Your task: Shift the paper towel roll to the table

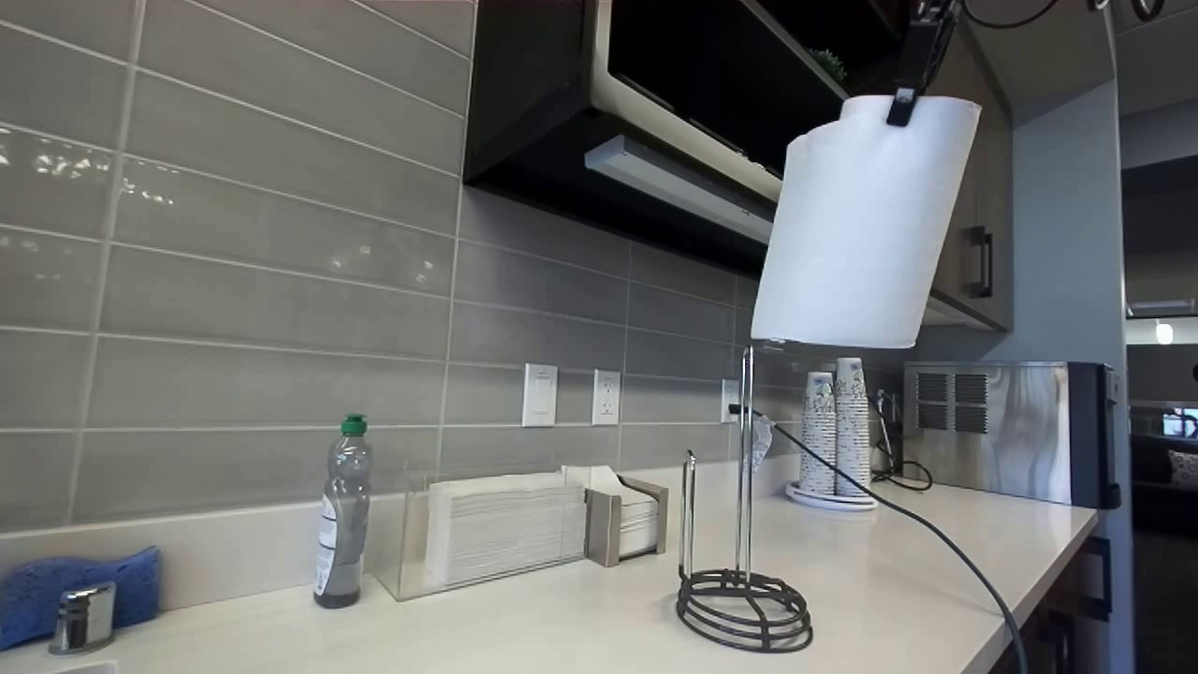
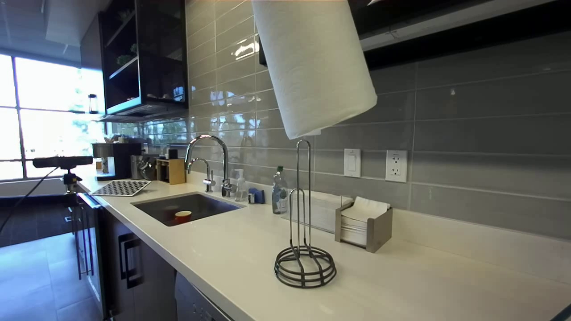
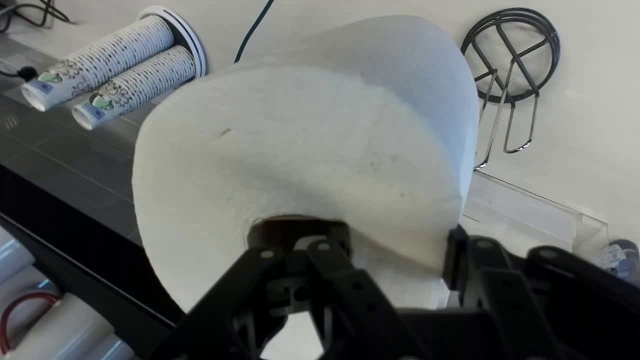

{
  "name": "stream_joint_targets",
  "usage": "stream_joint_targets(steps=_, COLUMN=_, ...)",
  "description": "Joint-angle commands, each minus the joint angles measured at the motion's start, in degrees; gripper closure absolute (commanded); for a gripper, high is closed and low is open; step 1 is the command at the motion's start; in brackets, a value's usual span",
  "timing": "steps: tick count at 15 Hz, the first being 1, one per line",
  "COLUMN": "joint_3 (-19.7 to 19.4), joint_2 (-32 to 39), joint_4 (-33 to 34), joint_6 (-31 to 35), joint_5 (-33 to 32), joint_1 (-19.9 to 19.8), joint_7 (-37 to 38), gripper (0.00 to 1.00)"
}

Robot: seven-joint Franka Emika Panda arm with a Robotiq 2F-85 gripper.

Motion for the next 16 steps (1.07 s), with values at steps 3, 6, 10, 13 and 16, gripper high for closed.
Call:
stream_joint_targets(steps=3, joint_3=-5.0, joint_2=0.3, joint_4=-1.6, joint_6=0.6, joint_5=3.7, joint_1=-2.1, joint_7=4.3, gripper=0.82)
stream_joint_targets(steps=6, joint_3=-6.7, joint_2=0.4, joint_4=-3.7, joint_6=0.8, joint_5=6.0, joint_1=-2.8, joint_7=6.3, gripper=0.82)
stream_joint_targets(steps=10, joint_3=-7.5, joint_2=0.1, joint_4=-7.5, joint_6=1.5, joint_5=8.1, joint_1=-3.9, joint_7=9.8, gripper=0.82)
stream_joint_targets(steps=13, joint_3=-7.7, joint_2=-0.3, joint_4=-11.6, joint_6=2.8, joint_5=8.5, joint_1=-5.0, joint_7=12.5, gripper=0.82)
stream_joint_targets(steps=16, joint_3=-8.2, joint_2=-0.5, joint_4=-15.8, joint_6=5.4, joint_5=9.0, joint_1=-5.9, joint_7=14.8, gripper=0.82)
